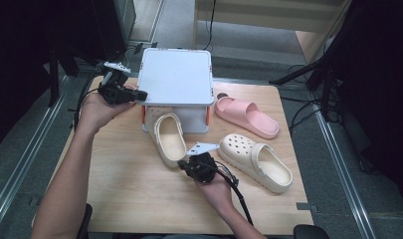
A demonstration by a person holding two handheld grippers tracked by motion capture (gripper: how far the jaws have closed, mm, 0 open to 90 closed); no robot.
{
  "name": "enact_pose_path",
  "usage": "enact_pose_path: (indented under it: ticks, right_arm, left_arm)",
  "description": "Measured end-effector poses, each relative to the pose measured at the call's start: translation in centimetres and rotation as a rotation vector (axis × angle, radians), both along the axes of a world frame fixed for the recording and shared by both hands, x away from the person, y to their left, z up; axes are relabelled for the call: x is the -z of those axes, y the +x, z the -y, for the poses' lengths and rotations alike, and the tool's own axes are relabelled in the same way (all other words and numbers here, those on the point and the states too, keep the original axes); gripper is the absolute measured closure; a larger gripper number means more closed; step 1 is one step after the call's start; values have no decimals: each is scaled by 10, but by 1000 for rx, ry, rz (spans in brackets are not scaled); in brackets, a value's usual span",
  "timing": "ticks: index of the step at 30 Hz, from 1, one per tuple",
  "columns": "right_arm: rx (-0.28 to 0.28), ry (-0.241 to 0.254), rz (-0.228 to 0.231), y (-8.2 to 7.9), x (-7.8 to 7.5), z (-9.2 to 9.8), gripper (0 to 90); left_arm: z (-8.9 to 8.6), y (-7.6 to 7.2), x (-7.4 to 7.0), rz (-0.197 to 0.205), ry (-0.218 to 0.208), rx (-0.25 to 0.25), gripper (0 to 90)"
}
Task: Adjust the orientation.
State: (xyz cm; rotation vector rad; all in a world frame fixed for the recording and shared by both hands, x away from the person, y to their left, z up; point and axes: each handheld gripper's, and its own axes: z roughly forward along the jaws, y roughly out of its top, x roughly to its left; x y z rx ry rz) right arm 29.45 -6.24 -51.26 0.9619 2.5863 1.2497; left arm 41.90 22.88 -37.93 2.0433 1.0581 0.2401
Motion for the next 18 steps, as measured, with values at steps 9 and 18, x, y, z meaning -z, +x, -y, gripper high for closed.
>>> enact_pose_path:
  ticks: [9, 18]
  right_arm:
    - [0, 26, 22, 14, -8, -21, 900]
    - [29, 23, 15, 42, -5, -43, 900]
  left_arm:
    - [0, 0, 0, 0, -3, 1, 857]
    - [-1, 0, 0, 1, -3, 0, 857]
